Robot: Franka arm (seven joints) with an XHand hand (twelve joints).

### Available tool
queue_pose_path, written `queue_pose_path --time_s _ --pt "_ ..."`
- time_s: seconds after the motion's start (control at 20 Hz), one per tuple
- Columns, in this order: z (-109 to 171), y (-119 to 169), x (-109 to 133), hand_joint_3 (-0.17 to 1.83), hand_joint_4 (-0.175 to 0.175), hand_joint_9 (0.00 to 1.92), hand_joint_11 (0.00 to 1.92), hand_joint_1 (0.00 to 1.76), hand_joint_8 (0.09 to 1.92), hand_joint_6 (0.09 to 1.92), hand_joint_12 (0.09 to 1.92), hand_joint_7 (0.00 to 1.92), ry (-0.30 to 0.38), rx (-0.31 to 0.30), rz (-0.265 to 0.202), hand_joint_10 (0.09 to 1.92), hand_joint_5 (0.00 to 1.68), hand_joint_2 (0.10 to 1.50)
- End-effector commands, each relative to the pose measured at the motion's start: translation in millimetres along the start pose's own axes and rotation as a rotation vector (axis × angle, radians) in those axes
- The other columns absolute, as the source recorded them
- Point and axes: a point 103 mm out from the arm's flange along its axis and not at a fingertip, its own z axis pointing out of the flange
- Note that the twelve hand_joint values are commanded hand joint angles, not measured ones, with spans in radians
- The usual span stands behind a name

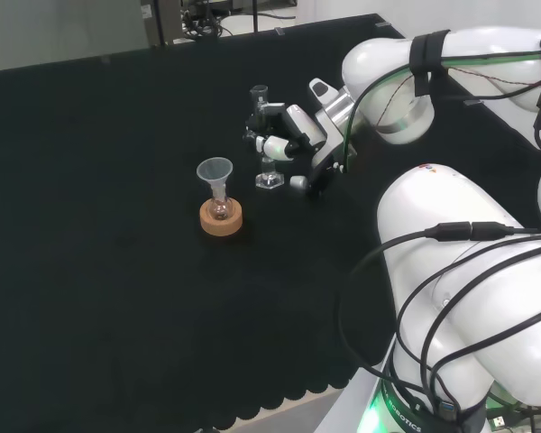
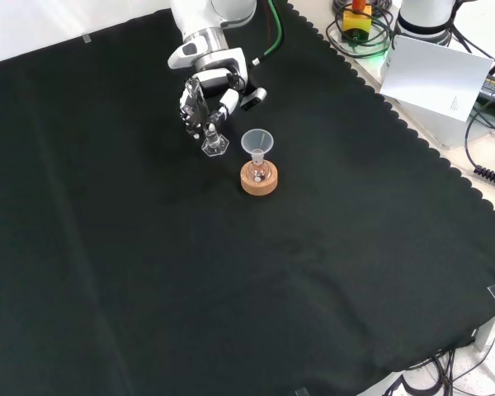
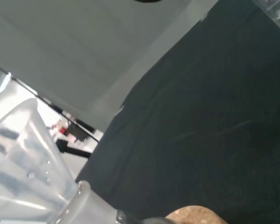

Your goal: Pick up the graduated cylinder.

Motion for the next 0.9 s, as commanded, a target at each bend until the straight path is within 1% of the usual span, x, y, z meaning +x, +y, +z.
queue_pose_path --time_s 0.05,0.1,0.2,0.3,0.45,0.6,0.65,0.85,0.9 --pt "-12.5 2.9 14.3 0.00 -0.023 1.50 1.32 1.08 0.42 1.10 0.77 1.21 -0.138 0.124 -0.076 0.09 0.93 1.15" --pt "-11.7 4.7 16.1 -0.01 -0.022 1.50 1.32 1.08 0.41 1.10 0.77 1.22 -0.181 0.138 -0.072 0.09 0.93 1.15" --pt "-10.6 6.2 21.9 -0.01 -0.021 1.50 1.33 1.08 0.40 1.10 0.77 1.23 -0.222 0.160 -0.084 0.09 0.93 1.15" --pt "-19.3 6.1 22.2 -0.01 -0.020 1.51 1.34 1.08 0.40 1.10 0.77 1.23 -0.199 0.138 -0.080 0.09 0.93 1.15" --pt "-27.6 4.0 23.0 0.00 -0.020 1.52 1.34 1.08 0.40 1.10 0.77 1.23 -0.222 0.131 -0.086 0.09 0.93 1.15" --pt "-35.1 2.2 21.2 0.00 -0.020 1.52 1.35 1.08 0.40 1.10 0.76 1.24 -0.224 0.115 -0.072 0.09 0.93 1.15" --pt "-32.9 2.2 21.6 0.00 -0.020 1.52 1.35 1.08 0.40 1.10 0.76 1.24 -0.256 0.118 -0.064 0.09 0.93 1.15" --pt "-29.2 2.0 24.2 0.00 -0.020 1.53 1.36 1.08 0.39 1.10 0.76 1.24 -0.264 0.132 -0.074 0.09 0.93 1.15" --pt "-35.0 -0.1 19.7 -0.01 -0.018 1.53 1.36 1.08 0.39 1.09 0.75 1.24 -0.244 0.126 -0.075 0.09 0.94 1.15"
